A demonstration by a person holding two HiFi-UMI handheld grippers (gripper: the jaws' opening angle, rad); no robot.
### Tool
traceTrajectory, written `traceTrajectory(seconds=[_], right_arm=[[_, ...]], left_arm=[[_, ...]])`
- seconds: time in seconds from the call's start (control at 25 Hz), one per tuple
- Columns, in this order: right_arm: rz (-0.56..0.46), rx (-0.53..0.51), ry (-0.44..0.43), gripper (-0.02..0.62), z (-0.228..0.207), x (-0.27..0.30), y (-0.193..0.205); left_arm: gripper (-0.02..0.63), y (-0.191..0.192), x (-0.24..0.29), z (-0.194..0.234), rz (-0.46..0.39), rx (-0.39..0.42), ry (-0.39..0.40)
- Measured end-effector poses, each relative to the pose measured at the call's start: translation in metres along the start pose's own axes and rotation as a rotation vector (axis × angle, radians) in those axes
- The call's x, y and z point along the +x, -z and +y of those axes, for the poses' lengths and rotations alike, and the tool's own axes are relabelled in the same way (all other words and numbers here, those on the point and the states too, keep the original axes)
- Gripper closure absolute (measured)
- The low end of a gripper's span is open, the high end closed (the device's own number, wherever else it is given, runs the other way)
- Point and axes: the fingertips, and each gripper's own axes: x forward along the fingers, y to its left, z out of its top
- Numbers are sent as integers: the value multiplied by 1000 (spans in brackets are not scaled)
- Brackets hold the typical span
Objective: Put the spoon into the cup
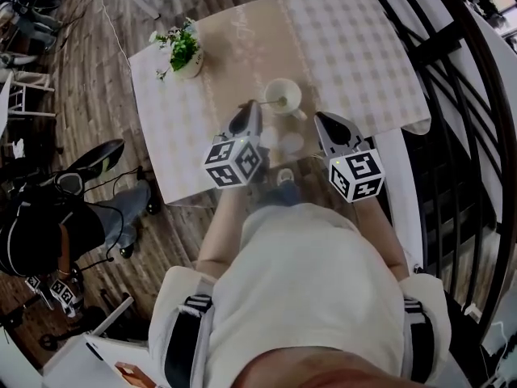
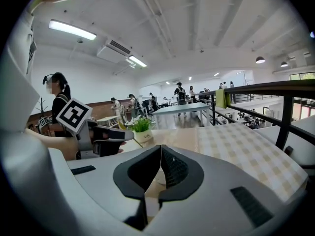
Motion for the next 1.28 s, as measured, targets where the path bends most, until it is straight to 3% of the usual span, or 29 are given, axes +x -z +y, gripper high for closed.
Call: traceTrajectory(seconds=[0.72, 1.28], right_arm=[[62, 34, 17, 594, -23, 43, 10], [64, 49, 12, 594, -28, 44, 8]], left_arm=[[600, 36, 60, 25, 113, 40, -12], [600, 53, 71, 17, 164, 83, -12]])
